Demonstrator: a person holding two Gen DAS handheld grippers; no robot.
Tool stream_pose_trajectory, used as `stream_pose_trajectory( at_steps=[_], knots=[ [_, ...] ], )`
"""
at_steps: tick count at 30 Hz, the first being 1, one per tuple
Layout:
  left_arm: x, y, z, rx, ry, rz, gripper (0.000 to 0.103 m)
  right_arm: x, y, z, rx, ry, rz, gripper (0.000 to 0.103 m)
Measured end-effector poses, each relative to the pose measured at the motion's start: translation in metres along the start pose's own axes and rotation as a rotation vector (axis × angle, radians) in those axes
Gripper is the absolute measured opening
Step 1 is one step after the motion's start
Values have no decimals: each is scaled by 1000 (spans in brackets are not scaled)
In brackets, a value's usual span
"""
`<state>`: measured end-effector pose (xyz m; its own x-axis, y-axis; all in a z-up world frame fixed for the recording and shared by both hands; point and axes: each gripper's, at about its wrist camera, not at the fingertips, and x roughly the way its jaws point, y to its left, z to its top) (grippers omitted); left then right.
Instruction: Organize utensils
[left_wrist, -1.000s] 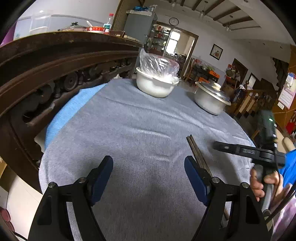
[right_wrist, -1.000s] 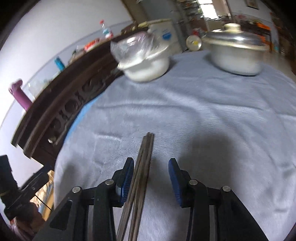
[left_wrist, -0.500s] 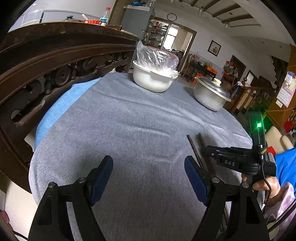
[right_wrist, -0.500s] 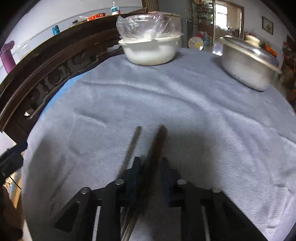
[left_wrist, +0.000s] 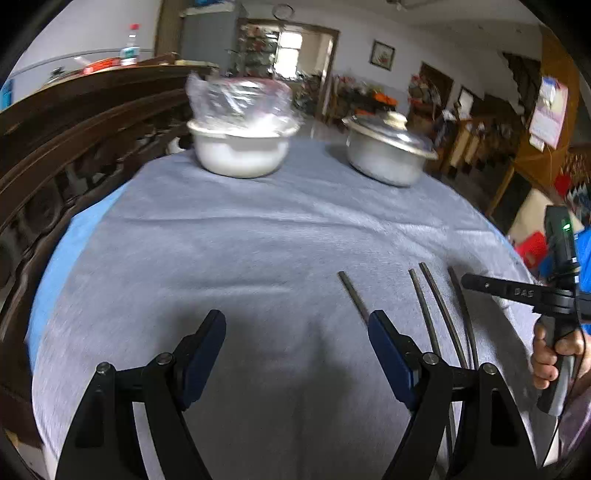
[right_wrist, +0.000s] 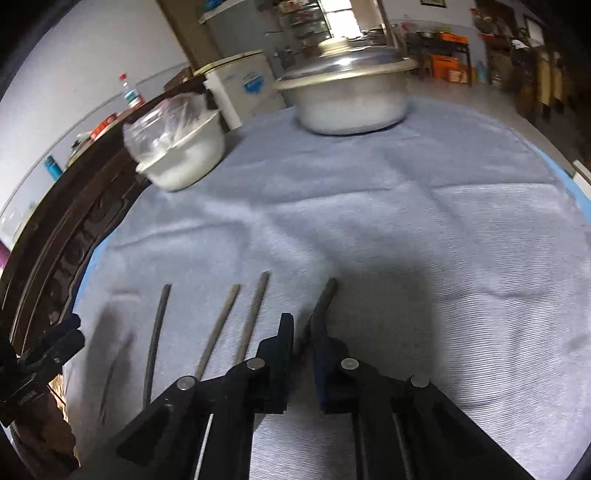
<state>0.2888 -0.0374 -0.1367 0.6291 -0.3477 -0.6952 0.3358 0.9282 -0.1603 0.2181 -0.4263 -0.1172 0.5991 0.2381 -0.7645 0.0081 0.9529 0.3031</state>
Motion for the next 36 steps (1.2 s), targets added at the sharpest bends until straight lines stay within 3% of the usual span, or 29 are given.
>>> stream_pose_trajectory(
  at_steps=[4,6,11,17,20,22,26,34,36],
  knots=[
    [28,-9,19,-27,94,-48,80,5,-2,4,32,13,-3,10],
    [43,-11,25,-47,161,-38,80,12,-7,8,89,71,-38,11],
    [68,-11,33,-136,307,-50,80,6,-13,13,160,111,-77,11],
    [90,-24,43,-112,467,32,79,11,-17,26,241,218,-110,11],
    [99,-29,48,-106,533,47,79,26,-12,31,231,301,-186,11],
    [102,-29,51,-119,567,58,76,32,-10,32,242,329,-195,15],
    [111,-28,60,-136,631,98,60,41,1,37,191,377,-265,15],
    [121,-44,64,-88,672,149,48,52,13,45,99,400,-304,14],
    [121,-51,64,-66,659,154,34,53,18,45,68,382,-309,12]
  ],
)
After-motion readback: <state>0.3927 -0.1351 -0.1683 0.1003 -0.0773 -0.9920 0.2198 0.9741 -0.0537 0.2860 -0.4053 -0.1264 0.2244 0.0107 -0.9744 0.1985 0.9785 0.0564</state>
